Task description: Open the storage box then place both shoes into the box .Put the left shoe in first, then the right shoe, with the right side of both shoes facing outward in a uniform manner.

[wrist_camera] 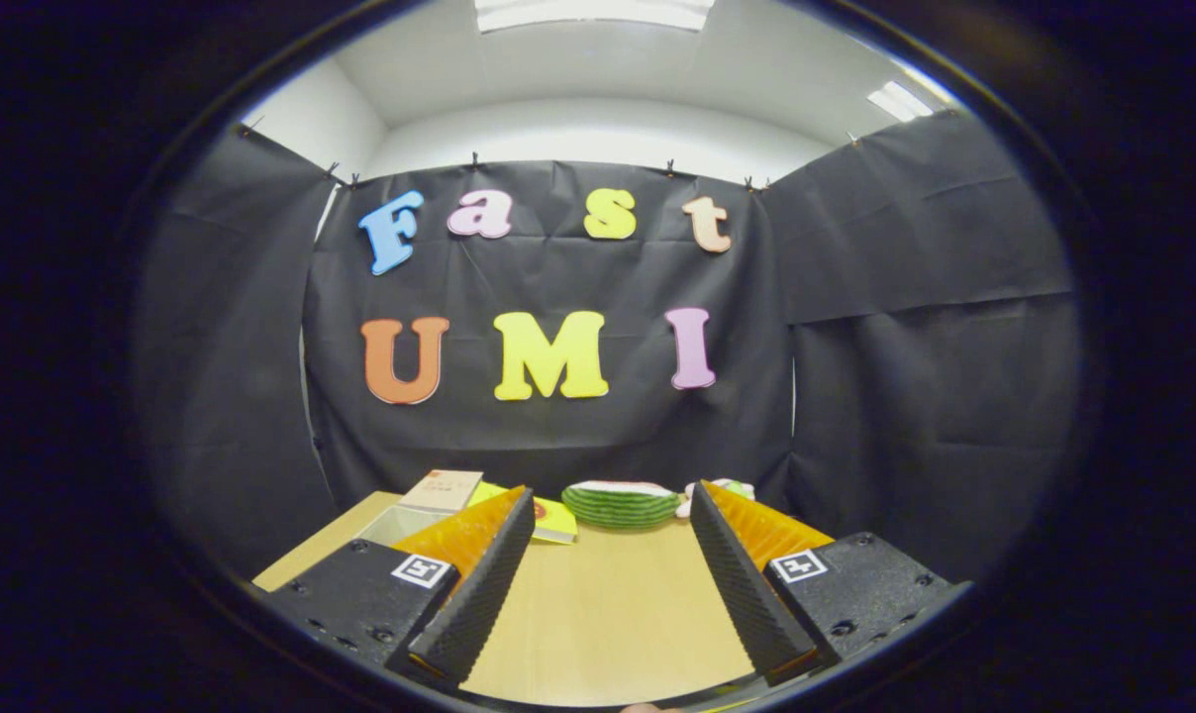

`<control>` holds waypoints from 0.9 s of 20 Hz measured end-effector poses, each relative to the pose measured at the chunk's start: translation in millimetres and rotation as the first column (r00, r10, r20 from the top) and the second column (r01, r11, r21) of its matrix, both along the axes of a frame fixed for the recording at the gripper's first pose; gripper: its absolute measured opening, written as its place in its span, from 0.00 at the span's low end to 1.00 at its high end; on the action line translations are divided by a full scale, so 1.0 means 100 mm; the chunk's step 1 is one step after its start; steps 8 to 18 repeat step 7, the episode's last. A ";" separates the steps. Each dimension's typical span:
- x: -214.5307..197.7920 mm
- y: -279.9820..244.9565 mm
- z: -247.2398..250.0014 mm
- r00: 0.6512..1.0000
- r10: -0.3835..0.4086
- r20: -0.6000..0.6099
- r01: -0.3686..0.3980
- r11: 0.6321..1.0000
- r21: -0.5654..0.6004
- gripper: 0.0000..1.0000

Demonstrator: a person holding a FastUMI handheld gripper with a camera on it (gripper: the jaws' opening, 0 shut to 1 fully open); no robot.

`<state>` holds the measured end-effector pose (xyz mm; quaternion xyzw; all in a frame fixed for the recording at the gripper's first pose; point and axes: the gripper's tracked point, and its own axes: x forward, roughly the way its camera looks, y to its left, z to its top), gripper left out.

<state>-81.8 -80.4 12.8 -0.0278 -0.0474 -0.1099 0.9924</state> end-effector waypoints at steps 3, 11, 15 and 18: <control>0.00 0.01 -0.11 0.999 0.012 -0.033 -0.011 1.000 0.027 1.00; -0.04 0.05 -0.04 1.000 0.026 -0.005 -0.025 0.999 0.034 1.00; -0.04 0.05 -0.04 1.000 0.026 -0.005 -0.025 0.999 0.034 1.00; -0.04 0.05 -0.04 1.000 0.026 -0.005 -0.025 0.999 0.034 1.00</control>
